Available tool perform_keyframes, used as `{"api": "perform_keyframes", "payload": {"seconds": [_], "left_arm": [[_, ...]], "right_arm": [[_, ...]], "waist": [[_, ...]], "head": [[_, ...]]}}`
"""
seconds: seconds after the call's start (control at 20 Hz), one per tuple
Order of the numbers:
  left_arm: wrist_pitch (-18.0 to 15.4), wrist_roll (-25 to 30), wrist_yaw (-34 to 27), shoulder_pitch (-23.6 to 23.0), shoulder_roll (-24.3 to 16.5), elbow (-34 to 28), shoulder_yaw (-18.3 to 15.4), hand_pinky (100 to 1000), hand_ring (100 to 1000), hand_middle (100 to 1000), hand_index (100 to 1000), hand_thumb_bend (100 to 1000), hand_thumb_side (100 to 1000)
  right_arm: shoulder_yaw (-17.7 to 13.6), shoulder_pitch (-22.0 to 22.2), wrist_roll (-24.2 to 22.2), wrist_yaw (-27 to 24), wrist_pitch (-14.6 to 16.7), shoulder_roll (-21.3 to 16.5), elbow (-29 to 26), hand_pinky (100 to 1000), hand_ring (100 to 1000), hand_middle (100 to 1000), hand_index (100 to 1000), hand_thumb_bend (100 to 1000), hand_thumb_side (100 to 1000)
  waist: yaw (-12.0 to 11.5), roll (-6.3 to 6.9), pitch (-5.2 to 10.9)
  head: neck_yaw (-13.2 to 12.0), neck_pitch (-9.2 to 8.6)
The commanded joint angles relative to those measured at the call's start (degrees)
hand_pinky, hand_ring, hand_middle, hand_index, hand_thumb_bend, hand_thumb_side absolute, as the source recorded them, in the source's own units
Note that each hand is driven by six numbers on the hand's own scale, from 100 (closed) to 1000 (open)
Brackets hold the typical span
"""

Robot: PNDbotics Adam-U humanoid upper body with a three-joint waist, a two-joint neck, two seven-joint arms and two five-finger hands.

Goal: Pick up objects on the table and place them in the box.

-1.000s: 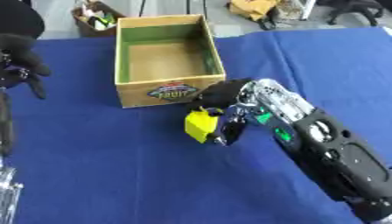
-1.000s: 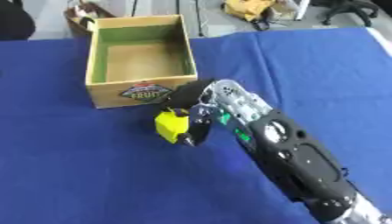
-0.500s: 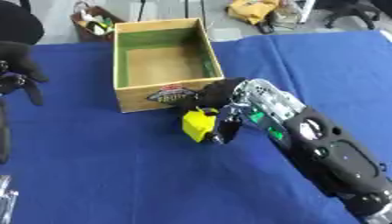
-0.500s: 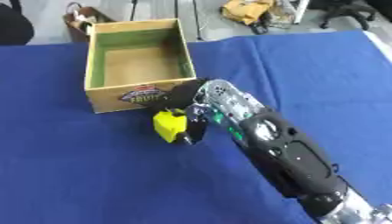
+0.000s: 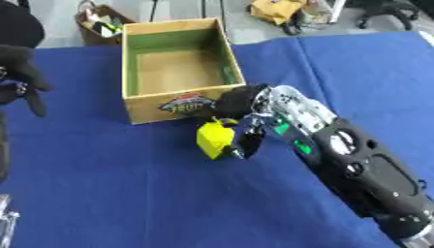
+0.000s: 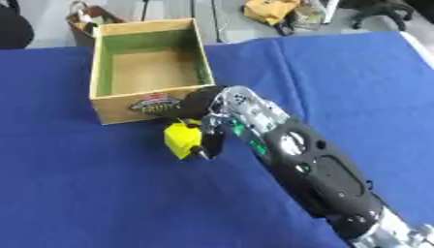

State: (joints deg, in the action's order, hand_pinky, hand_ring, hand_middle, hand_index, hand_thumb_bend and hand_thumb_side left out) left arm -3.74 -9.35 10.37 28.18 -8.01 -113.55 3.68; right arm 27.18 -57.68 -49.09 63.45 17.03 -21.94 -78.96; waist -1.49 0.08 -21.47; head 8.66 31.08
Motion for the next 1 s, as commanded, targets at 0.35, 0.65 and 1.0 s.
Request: {"api": "perform_keyframes", "payload": {"seconds": [0.35, 0.65, 1.0], "left_arm": [[-0.1, 0.1, -0.1, 0.4, -0.2, -1.0, 0.0, 246, 457, 458, 629, 100, 830], [0.0, -0.1, 0.0, 0.4, -0.3, -1.0, -0.1, 247, 457, 458, 628, 100, 828], [0.0, -0.1, 0.0, 0.5, -0.5, -1.0, -0.1, 247, 458, 458, 628, 100, 828]], "right_arm": [[-4.1, -1.1, -2.9, -8.2, -5.3, -1.1, -7.7, 482, 543, 267, 250, 100, 189], [-7.6, -1.8, -2.9, -11.3, -14.6, -2.6, -13.7, 409, 499, 153, 203, 100, 100], [-12.1, -4.1, -2.9, -21.1, -23.2, -7.1, -18.0, 371, 469, 102, 188, 100, 100]], "waist": [[0.1, 0.01, 1.51], [-0.1, -0.36, 1.59], [-0.4, -1.10, 1.43]], "head": [[0.2, -0.54], [-0.4, 0.12], [-2.7, 0.83]]}}
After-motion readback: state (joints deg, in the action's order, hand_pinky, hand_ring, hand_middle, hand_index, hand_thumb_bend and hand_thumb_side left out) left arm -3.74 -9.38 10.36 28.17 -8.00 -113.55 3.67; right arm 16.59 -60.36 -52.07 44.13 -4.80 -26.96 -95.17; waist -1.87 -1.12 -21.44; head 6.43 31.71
